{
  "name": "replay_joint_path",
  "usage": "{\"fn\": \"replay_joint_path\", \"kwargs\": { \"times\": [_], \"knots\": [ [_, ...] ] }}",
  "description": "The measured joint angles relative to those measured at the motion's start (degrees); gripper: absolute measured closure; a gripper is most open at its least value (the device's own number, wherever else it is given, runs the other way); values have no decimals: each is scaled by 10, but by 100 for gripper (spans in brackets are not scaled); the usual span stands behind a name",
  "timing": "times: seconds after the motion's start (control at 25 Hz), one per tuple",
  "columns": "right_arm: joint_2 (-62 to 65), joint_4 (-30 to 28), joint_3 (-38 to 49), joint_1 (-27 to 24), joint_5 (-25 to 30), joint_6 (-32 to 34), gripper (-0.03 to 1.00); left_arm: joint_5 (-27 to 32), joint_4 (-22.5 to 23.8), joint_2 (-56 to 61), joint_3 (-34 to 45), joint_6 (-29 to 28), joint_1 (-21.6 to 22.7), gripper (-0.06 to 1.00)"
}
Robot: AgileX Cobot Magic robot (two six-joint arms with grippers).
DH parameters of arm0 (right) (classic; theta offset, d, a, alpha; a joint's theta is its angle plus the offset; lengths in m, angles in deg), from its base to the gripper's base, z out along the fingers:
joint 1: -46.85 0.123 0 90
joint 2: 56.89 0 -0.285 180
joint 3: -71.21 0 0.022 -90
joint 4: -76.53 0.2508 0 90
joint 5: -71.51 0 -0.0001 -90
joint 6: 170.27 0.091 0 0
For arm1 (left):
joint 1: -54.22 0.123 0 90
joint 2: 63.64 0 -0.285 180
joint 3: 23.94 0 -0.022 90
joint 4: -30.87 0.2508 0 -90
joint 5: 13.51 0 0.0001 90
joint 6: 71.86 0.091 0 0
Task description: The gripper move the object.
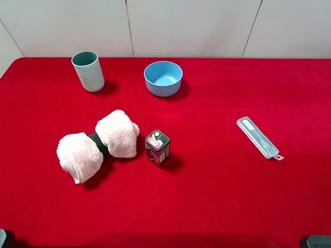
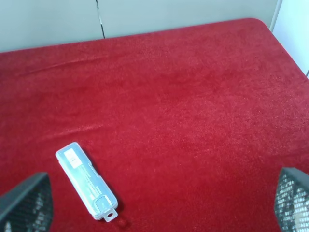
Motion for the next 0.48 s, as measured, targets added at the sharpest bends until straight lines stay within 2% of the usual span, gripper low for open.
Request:
{"fn": "replay_joint_path", "kwargs": {
  "times": [0.48],
  "knots": [
    [1,0,0,0,0,0,27,0,0,0,0,0,0,-2]
  ]
}}
